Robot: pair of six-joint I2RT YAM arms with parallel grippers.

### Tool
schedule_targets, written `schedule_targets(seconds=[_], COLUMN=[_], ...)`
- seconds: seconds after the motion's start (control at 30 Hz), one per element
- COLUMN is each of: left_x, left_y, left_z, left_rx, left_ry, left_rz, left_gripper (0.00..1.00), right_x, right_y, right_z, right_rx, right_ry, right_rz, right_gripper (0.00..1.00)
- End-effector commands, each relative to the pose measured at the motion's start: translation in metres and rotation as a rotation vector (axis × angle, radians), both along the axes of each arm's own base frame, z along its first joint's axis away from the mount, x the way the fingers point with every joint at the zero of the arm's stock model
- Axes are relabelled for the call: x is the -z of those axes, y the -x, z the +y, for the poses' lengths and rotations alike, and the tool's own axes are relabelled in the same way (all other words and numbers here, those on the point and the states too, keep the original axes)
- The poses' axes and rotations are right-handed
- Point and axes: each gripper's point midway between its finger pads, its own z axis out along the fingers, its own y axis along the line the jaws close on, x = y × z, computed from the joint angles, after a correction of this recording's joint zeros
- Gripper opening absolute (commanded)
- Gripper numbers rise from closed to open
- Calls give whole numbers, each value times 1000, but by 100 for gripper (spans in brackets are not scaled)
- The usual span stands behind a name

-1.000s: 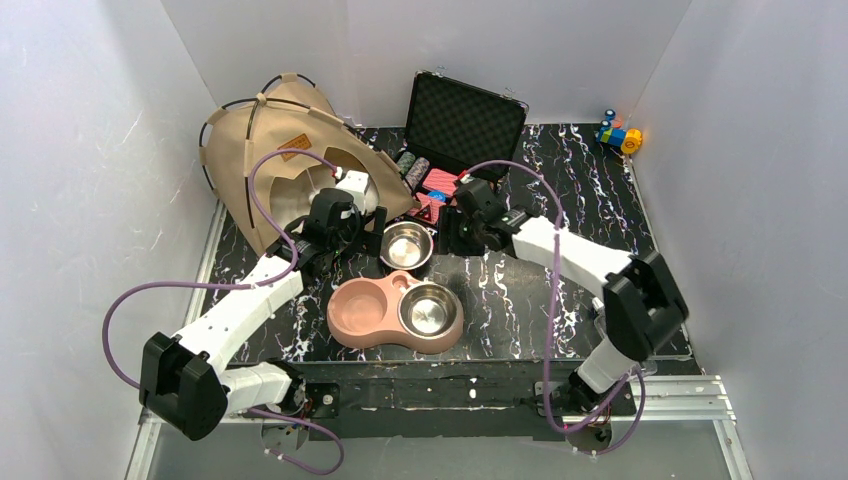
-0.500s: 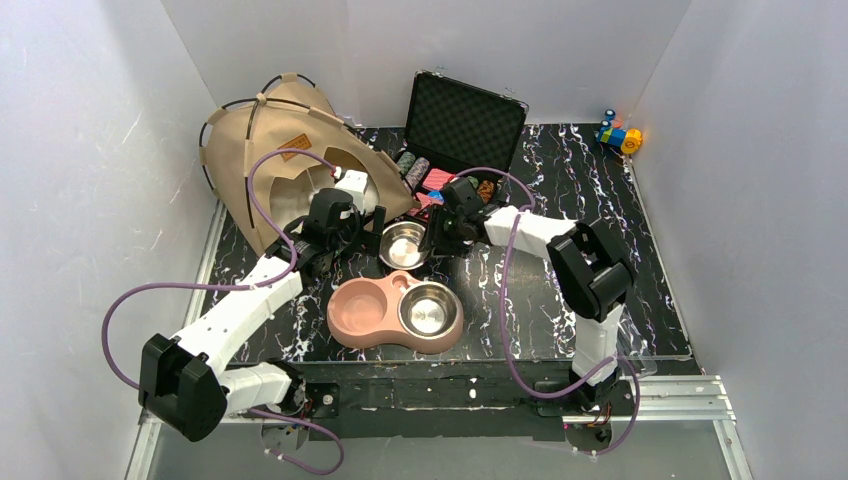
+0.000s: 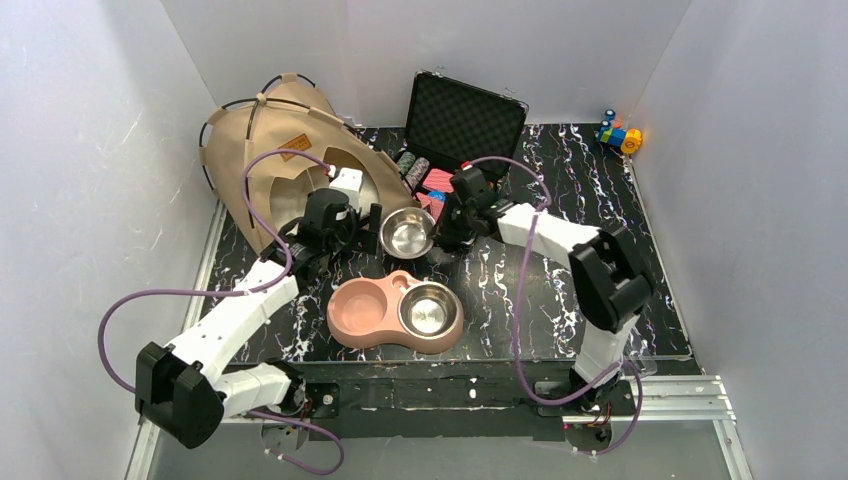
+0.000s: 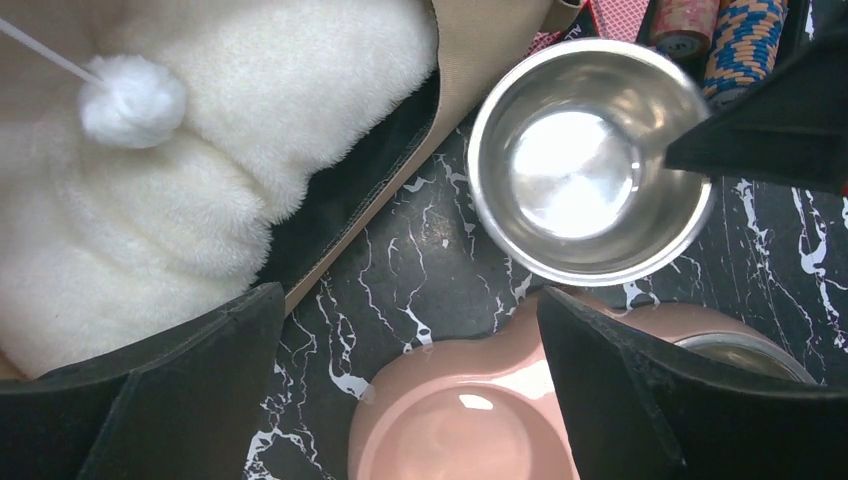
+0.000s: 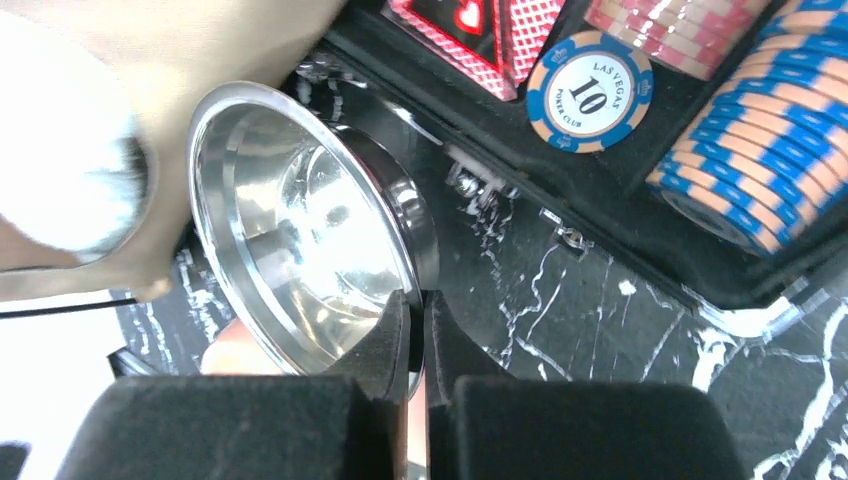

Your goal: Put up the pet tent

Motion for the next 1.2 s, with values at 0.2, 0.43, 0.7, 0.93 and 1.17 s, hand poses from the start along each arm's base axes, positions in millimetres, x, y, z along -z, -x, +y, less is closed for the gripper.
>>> schedule_targets(seconds=[0.2, 0.43, 0.7, 0.93, 1.17], left_x=[-38, -42, -46, -47, -48], left_y=[-1, 1, 2, 2, 3], left_z=[27, 28, 33, 36, 35], left_rx=[-108, -117, -134, -139, -133], left_ry=[-3, 15, 15, 3, 7], left_rz=[-140, -160, -183, -189, -188], left_gripper=[98, 98, 98, 98, 98], right_x=[-71, -71, -69, -49, -47], right_y=[50, 121, 164, 179, 171], right_z=[-37, 4, 72, 110, 98], right_rx=[-33, -190, -345, -436, -398], right_ry=[-41, -83, -116, -68, 11], right_rz=[-129, -73, -30, 4, -37], right_gripper=[1, 1, 1, 1, 57])
